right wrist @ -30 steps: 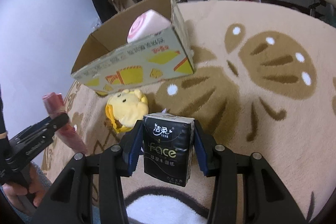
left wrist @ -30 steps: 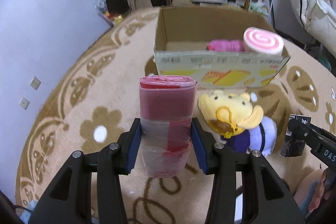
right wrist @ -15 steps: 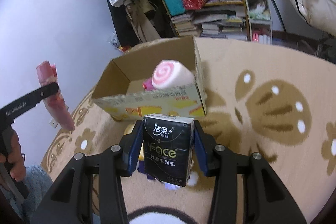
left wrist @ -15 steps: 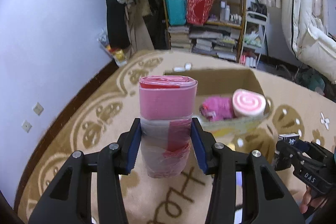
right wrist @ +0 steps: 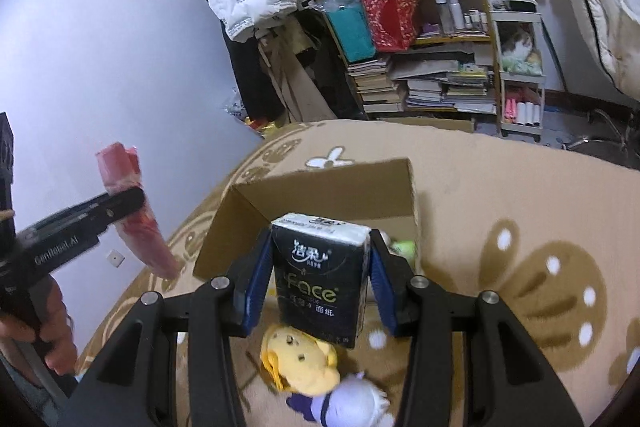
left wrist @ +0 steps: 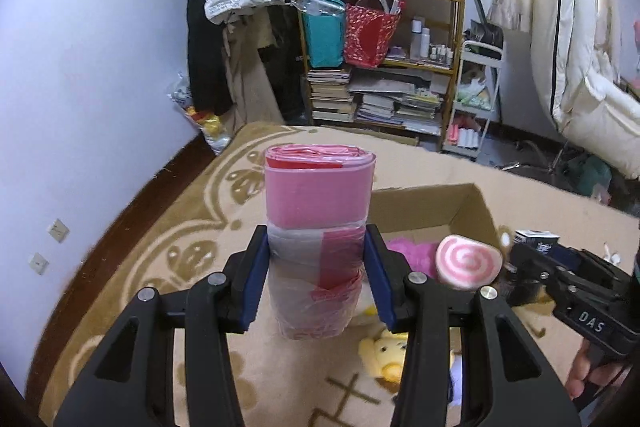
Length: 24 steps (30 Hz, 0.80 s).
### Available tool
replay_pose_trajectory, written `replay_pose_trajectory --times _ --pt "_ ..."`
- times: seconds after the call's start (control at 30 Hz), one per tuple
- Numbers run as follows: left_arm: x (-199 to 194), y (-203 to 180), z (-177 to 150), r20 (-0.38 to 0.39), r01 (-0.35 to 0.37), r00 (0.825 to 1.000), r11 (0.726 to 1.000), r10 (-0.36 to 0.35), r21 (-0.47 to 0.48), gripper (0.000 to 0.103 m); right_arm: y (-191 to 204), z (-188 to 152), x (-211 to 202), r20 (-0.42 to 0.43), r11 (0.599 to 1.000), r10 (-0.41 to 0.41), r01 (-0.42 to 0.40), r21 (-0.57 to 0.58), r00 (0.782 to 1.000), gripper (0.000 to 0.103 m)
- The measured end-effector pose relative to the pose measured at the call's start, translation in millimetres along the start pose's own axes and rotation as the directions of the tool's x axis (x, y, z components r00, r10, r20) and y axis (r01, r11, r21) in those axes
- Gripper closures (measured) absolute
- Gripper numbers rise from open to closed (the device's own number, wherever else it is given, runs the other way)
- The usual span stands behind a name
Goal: Organize soft objects
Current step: 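Drop the black tissue pack and pink roll into the box, opening both tools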
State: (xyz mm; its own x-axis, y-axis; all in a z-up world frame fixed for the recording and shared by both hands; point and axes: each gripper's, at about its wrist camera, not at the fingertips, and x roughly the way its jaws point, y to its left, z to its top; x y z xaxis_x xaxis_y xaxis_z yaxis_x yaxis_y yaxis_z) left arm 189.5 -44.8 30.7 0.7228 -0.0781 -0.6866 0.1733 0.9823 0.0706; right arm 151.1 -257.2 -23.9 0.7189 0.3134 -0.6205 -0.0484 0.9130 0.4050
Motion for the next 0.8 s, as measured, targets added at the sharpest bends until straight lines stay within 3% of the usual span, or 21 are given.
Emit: replay_pose_trajectory --times 0.2,0.23,0.3,0.57,0.63,0.67,0.73,0.8 --pt "35.8 1.5 0.9 -0.048 0.010 0.999 1.000 -0.011 -0.018 0.058 8.5 11.1 18.6 -0.004 0.999 0.019 -0.020 -0.044 1.000 0.056" --pt "42.1 3.3 0.4 -0.057 0.015 0.998 0.999 -0.016 -0.029 0.058 10.9 11.4 22.2 -0.008 0.998 0.027 -0.027 -0.061 1.000 0.067" --pt "52.6 6.2 -2.0 -0.073 0.018 0.997 0.999 -0.021 -0.048 0.058 17.1 11.1 32.5 -0.035 0.995 0.014 -0.017 -0.102 0.999 0.074" --pt "90.5 12.5 -11.9 -0.151 0.056 0.986 0.992 -0.072 -0.111 0.056 14.2 6.4 47.8 -0.081 0.996 0.011 -0.017 -0.083 0.997 0.074" --pt "94.1 13.8 -14.4 -0.162 0.045 0.985 0.992 -0.063 -0.115 0.037 11.8 5.2 48.1 -0.088 0.998 0.009 -0.015 -0.068 0.996 0.069" --pt "94.5 13.9 -15.3 -0.163 0.038 0.985 0.992 -0.057 -0.117 0.035 10.2 4.5 47.0 -0.091 0.998 0.008 -0.013 -0.061 0.996 0.066" --pt "92.4 14.9 -17.7 -0.150 0.033 0.987 0.993 -0.050 -0.114 0.033 9.4 4.2 46.7 -0.105 0.999 0.002 -0.008 -0.054 0.994 0.049" --pt "90.8 16.3 -19.2 -0.157 0.031 0.986 0.994 -0.047 -0.103 0.028 10.0 3.1 44.9 -0.109 0.999 -0.004 -0.002 -0.052 0.994 0.040"
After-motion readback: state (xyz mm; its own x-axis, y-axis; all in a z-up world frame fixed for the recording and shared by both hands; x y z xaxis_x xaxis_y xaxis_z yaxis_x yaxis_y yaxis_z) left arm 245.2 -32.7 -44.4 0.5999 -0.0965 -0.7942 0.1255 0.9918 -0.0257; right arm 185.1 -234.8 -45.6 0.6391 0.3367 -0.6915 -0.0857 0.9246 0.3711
